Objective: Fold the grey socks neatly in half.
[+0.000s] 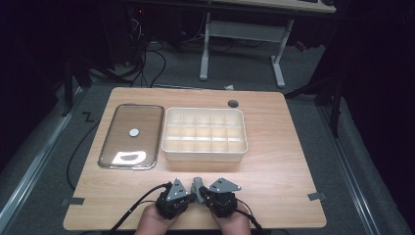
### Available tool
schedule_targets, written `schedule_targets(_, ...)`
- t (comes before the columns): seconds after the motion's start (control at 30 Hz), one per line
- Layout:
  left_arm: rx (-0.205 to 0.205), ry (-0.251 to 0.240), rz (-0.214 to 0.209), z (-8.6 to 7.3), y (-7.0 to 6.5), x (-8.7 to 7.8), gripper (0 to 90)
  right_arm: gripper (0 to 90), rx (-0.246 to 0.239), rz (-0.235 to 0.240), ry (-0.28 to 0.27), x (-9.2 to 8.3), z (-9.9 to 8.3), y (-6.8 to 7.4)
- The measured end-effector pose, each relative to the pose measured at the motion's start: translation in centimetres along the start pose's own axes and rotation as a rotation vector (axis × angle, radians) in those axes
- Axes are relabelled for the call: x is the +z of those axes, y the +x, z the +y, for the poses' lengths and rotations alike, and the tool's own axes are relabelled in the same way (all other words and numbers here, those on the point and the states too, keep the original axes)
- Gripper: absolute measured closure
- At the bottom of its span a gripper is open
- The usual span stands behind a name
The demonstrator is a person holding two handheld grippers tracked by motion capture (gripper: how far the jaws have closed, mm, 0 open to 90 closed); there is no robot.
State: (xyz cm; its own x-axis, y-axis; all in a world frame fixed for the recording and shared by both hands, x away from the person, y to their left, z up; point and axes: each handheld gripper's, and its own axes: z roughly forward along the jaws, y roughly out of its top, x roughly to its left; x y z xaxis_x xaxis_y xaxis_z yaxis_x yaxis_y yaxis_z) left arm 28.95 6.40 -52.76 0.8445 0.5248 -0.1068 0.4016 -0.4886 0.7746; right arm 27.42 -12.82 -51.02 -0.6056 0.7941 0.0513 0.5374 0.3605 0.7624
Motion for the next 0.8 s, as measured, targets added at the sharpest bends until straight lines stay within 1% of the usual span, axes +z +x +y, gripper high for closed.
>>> schedule_targets(0.03,-0.001,0.000,-0.002,-0.2,0.1,-0.3,89.2,89.5,-0.003,0.002,0.016,0.3,-0.3,0.1)
schedule_targets(0.07,-0.001,0.000,-0.002,-0.2,0.1,-0.3,88.4,89.5,-0.003,0.002,0.016,0.3,-0.3,0.1)
schedule_targets(0.17,-0.011,-0.015,0.001,-0.5,0.5,-1.0,87.8,90.0,-0.017,0.006,0.003,0.6,-0.7,0.2)
schedule_targets(0.23,-0.015,-0.026,0.008,-0.5,0.8,-1.4,87.3,90.0,-0.028,0.000,0.005,0.6,-0.8,0.3)
schedule_targets(0.3,-0.020,-0.045,0.012,-0.5,1.0,-1.8,87.1,90.0,-0.034,0.002,0.004,0.7,-0.8,0.4)
schedule_targets(0.33,-0.023,-0.064,0.016,-0.4,1.1,-2.1,87.2,90.0,-0.035,0.002,0.004,0.7,-0.8,0.5)
schedule_targets(0.37,-0.023,-0.064,0.016,-0.4,1.1,-2.1,87.6,90.0,-0.038,0.000,0.004,0.7,-0.8,0.5)
schedule_targets(0.43,-0.017,-0.085,0.011,0.1,1.2,-2.6,89.9,90.0,-0.047,-0.002,0.002,0.7,-0.8,0.5)
schedule_targets(0.47,-0.022,-0.101,0.010,0.6,1.2,-2.8,89.9,90.0,-0.048,-0.001,0.001,0.7,-0.8,0.6)
schedule_targets(0.5,-0.022,-0.101,0.010,0.6,1.2,-2.8,89.9,90.0,-0.048,-0.001,0.001,0.7,-0.8,0.6)
schedule_targets(0.6,-0.010,-0.136,0.011,2.1,1.1,-3.1,90.0,90.0,-0.050,0.000,0.000,0.7,-0.8,0.5)
schedule_targets(0.67,0.004,-0.149,0.014,3.3,0.9,-3.0,90.0,90.0,-0.053,0.000,0.000,0.7,-0.8,0.5)
schedule_targets(0.7,0.005,-0.154,0.009,3.9,0.8,-2.7,89.9,90.0,-0.056,-0.001,-0.001,0.7,-0.8,0.5)
schedule_targets(0.73,0.008,-0.155,-0.005,4.9,0.3,-2.1,89.9,90.0,-0.060,-0.001,-0.002,0.7,-0.8,0.5)
schedule_targets(0.77,0.014,-0.144,-0.007,5.3,0.1,-1.7,90.0,90.0,-0.060,-0.002,-0.002,0.6,-0.8,0.6)
schedule_targets(0.8,0.014,-0.144,-0.007,5.3,0.1,-1.7,89.9,90.0,-0.060,-0.002,-0.002,0.6,-0.8,0.6)
